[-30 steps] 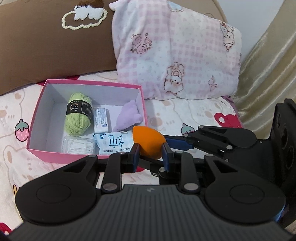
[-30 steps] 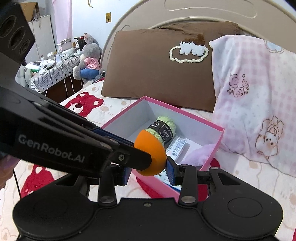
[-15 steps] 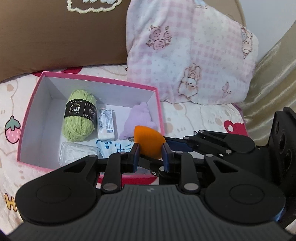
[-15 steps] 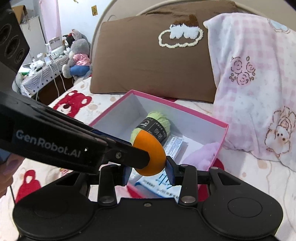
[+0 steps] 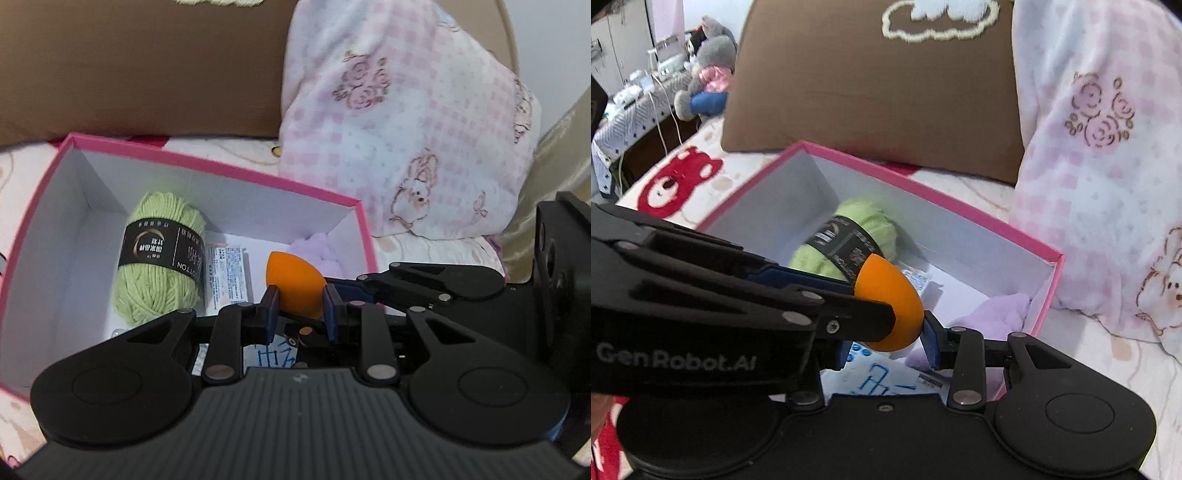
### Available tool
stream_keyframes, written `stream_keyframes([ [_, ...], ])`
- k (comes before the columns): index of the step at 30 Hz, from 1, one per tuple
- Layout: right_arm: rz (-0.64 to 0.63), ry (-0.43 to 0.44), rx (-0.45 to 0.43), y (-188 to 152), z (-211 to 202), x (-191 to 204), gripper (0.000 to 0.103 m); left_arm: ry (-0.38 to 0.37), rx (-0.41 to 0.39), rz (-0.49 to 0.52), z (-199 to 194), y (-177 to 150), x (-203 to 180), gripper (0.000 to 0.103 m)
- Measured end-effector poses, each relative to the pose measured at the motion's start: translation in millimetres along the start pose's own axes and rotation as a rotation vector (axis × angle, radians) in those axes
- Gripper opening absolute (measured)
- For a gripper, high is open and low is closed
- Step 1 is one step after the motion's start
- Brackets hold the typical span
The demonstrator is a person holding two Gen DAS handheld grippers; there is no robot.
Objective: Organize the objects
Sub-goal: 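Lower the sponge into the box beside the plush toy, open left tool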
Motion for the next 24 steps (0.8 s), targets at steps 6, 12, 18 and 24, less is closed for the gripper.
stream_keyframes([
  [6,-0.006,-0.045,0.029,-1,22,-4,0.044,-0.015,-0.012,0.008,19,2,8,0.018],
  [12,0.006,-0.043,0.011,3,26,-11,0.047,-0.016,-0.022,-0.027,23,8,10,0.019],
  [18,-0.010,-0.047,-0.008,-1,13,-13,0.065,0.016,0.005,-0.046,20,11,7,0.020],
  [24,0.022,0.034,-0.039,-20,-18,-10,0.073,0.013,0.013,-0.077,-2,-1,0,0.026],
])
Point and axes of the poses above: each gripper's, at about its wrist camera, not at the fingertips, and z roughly the way its jaws point, x to its left, y to its top, the point moved 1 cm from there along z, roughly the way its jaws point, and after that the axes turned 9 degrees about -z, right-handed, at the moved point
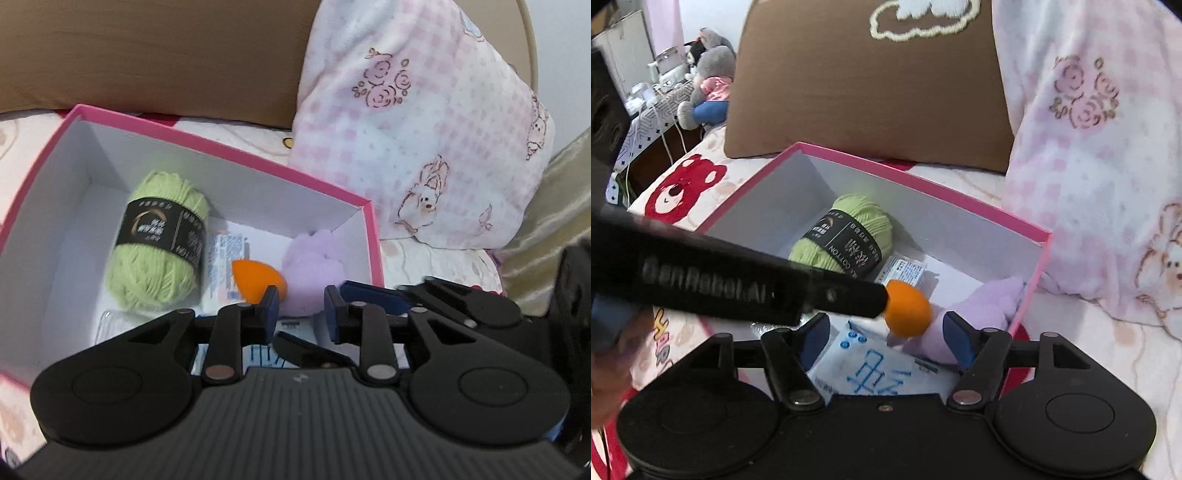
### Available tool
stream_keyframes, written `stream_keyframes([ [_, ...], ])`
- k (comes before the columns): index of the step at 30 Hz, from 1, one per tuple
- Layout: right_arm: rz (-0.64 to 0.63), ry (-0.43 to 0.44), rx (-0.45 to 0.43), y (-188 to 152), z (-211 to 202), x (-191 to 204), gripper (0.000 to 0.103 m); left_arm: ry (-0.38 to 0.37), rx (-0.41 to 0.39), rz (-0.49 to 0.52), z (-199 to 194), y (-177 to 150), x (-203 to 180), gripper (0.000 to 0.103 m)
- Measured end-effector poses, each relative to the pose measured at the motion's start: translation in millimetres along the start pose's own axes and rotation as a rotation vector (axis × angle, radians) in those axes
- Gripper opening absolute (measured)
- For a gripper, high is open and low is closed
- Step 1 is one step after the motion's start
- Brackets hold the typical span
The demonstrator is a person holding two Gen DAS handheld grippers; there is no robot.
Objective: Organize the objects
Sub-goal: 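Lower the sponge into the box beside the plush toy, open left tool, then withdraw the open left tool up and away from the pink box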
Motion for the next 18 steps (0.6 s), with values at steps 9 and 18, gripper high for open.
stream_keyframes([
  [9,0.019,-0.014,-0.054,-19,-43,0,0.077,0.097,-0.030,0.069,-33,-24,-21,0.041],
  [18,0.005,-0.012,-0.068,-43,-90,9,0.077,0.177,-0.030,0.074,-59,-61,-34,0.045],
])
Point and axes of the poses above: each gripper's, at about its wrist camera, not at the fingertips, and z roughly the way its jaws point, x to its left, y to its top, the point moved 1 cm from there along z, roughly the way its jaws point, and after that the axes turned 9 degrees about -z, right-handed, at the moved point
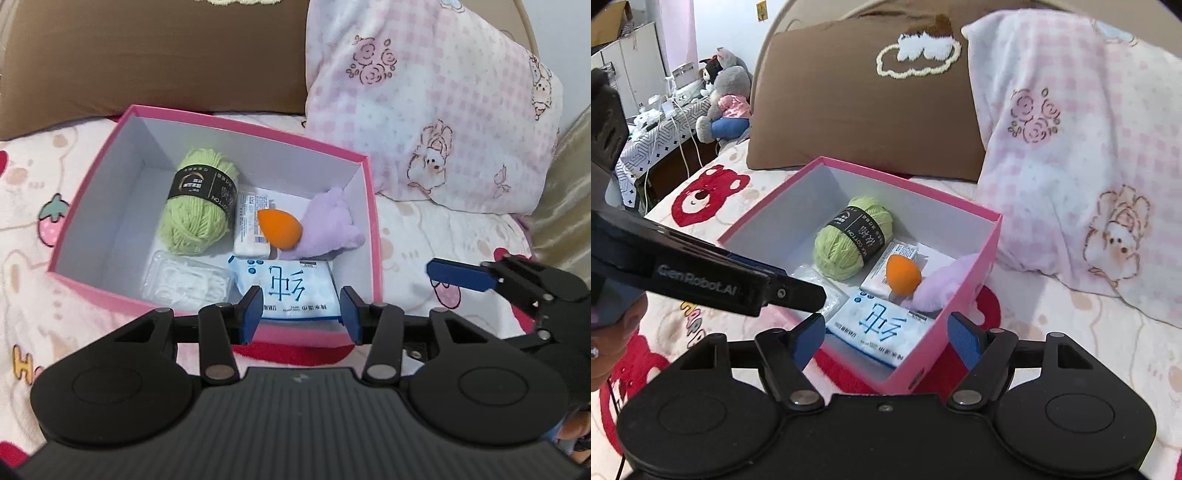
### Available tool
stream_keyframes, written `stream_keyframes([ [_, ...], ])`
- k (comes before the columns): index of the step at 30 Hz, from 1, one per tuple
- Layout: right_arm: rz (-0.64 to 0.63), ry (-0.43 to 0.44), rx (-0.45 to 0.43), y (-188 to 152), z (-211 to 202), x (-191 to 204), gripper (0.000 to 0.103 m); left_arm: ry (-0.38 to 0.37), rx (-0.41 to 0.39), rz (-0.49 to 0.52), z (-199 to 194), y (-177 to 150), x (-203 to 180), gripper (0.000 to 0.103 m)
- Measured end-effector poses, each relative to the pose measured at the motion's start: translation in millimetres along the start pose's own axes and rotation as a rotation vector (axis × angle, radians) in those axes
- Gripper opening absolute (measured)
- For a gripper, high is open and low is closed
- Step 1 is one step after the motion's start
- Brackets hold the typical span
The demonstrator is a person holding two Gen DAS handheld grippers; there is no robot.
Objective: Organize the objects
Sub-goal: 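Withdraw the open left tool up and away from the pink box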
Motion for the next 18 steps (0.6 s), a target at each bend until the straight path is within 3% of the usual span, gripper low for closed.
stream_keyframes([
  [7,0.024,-0.042,-0.023,-13,-40,6,0.083,0.046,-0.072,0.017,-40,-24,-23,0.058],
  [10,0.047,-0.074,-0.023,-21,-58,7,0.084,0.030,-0.086,0.013,-58,-35,-31,0.068],
  [13,0.065,-0.112,-0.023,-30,-76,10,0.084,-0.005,-0.073,-0.001,-72,-47,-34,0.068],
  [18,0.115,-0.174,-0.023,-43,-101,13,0.086,0.018,-0.033,0.007,-83,-68,-38,0.068],
])
Point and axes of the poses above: each gripper's, at about its wrist camera, not at the fingertips, and z roughly the way its jaws point, x to its left, y to its top, the point moved 1 cm from there along z, roughly the way its jaws point, and after that the axes turned 9 degrees about -z, right-handed, at the moved point
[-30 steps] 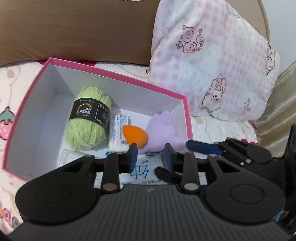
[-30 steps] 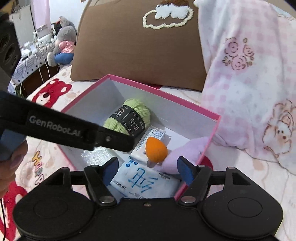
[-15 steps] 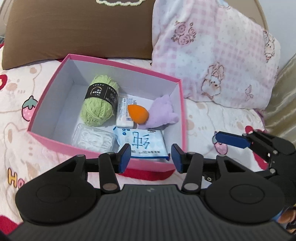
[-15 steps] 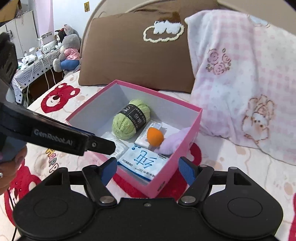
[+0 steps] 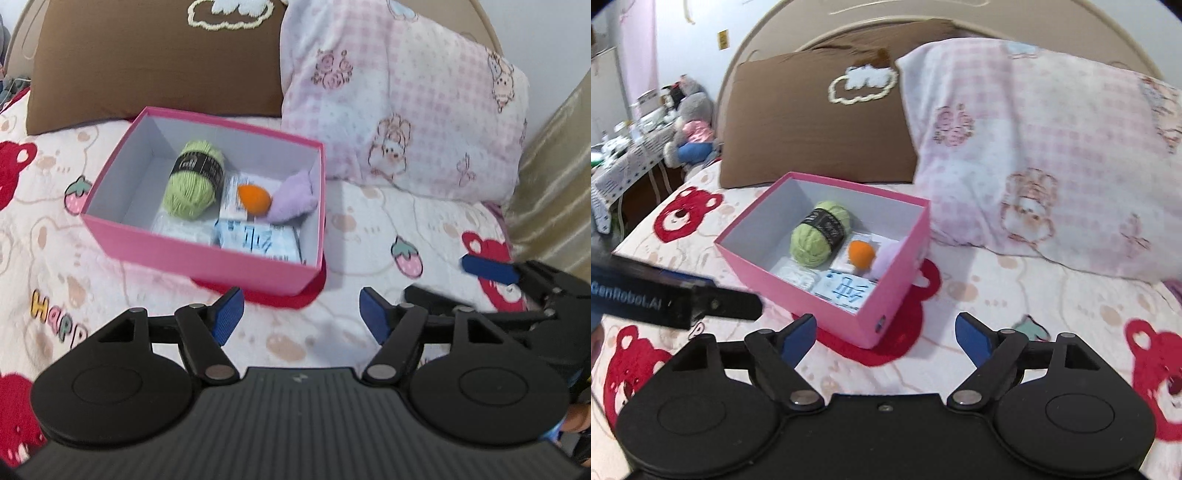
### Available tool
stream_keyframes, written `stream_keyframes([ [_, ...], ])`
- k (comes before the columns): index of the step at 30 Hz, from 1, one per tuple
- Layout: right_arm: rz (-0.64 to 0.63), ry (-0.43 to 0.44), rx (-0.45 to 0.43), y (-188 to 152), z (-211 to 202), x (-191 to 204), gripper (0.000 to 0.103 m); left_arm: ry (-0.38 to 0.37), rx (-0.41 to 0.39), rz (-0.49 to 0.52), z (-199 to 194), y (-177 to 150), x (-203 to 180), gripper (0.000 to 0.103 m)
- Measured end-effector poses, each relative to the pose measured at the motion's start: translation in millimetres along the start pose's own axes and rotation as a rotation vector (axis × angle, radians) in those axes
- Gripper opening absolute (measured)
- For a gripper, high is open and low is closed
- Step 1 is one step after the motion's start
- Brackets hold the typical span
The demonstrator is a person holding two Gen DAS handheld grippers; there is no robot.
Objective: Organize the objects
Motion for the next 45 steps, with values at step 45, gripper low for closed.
stream_keyframes([
  [45,0.362,-0.144,0.055,-87,-52,-36,0.098,0.283,-0.033,0.094,0,-65,-29,0.103],
])
Point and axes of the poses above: each gripper's, at about its wrist camera, not at the fingertips, and z roughly the way its jaws point, x to its left, y to its top, the point moved 1 cm from there along z, roughly the way its jaws point, and after that the axes turned 9 degrees about -z, right-handed, at the moved point
